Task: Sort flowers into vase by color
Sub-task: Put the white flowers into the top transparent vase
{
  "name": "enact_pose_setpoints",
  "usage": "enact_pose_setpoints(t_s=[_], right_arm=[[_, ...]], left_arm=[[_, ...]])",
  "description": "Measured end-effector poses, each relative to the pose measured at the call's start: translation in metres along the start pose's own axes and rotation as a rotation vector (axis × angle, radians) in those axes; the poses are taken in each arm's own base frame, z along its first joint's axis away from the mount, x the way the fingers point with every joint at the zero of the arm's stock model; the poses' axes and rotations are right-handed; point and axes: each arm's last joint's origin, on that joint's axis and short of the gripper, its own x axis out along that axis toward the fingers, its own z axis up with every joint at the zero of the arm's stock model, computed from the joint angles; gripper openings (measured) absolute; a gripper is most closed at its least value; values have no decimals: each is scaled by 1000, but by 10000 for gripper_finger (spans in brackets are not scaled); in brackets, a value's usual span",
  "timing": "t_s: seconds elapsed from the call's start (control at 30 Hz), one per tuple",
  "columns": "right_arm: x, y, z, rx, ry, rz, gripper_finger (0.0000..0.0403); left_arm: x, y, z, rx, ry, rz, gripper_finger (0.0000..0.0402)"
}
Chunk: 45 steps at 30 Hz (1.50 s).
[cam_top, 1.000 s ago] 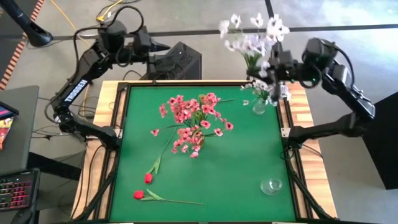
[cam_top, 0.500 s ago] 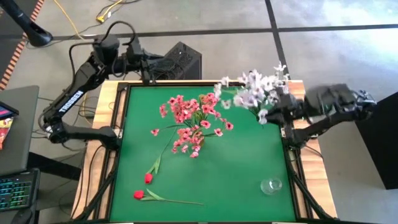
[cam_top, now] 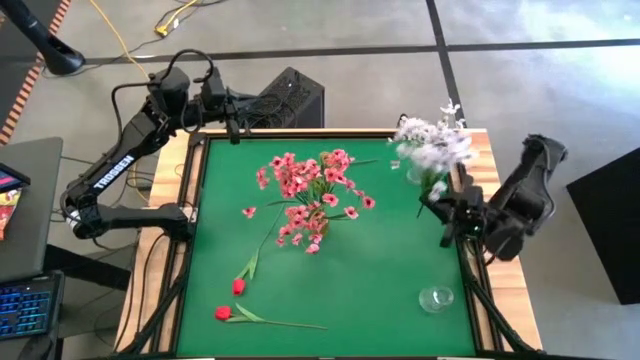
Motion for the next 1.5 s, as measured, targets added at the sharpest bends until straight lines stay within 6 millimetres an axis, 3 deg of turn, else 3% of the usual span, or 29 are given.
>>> enact_pose_setpoints(t_s=[0.23,0.47,0.6,0.67,1.17,1.37,1.5], right_arm=[[8,-1,-47,-164,-12,-50,37],[21,-17,-90,-226,6,-135,37],[28,-28,-109,-455,38,-191,37],[31,-31,-111,-526,48,-224,37],[55,-46,-103,-490,30,-490,37],[46,-25,-105,-403,17,-302,37],[33,-7,-97,-328,-119,-246,37]], left_arm=[[0,1,3,15,-32,9,0],[0,1,4,15,-36,11,0],[0,1,4,14,-36,11,0],[0,1,4,12,-37,11,0],[1,2,4,-20,-38,11,0],[1,1,4,-45,-38,5,0],[1,1,4,-41,-39,3,0]])
